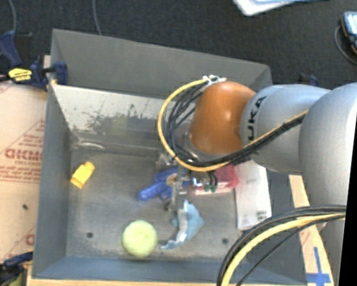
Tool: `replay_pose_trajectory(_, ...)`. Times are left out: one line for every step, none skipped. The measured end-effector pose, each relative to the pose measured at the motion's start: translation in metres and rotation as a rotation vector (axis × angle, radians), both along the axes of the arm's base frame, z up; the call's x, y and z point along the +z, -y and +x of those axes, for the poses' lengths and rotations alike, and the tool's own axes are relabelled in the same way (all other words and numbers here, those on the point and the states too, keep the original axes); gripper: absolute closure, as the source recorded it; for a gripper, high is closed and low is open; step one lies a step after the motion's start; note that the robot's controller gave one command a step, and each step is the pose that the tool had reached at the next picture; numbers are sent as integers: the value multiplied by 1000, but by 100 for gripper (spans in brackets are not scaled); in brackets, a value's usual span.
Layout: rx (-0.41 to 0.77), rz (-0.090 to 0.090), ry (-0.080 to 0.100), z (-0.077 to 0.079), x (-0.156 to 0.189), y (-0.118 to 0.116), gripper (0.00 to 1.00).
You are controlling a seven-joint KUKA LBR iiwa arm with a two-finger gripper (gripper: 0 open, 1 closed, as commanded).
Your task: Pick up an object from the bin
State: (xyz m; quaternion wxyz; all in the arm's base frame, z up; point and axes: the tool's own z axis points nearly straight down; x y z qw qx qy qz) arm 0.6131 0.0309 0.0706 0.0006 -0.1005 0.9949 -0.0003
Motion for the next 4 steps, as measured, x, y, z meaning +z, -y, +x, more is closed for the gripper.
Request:
replay_pose_trajectory(-22,2,6,11,51,0,0)
replay_pose_trajectory(-4,1,4,1,1,1,0)
replay_pose_trajectory(106,2,13,21,1,-17,0)
replay_pose_trajectory(-4,2,6,2,2,2,100)
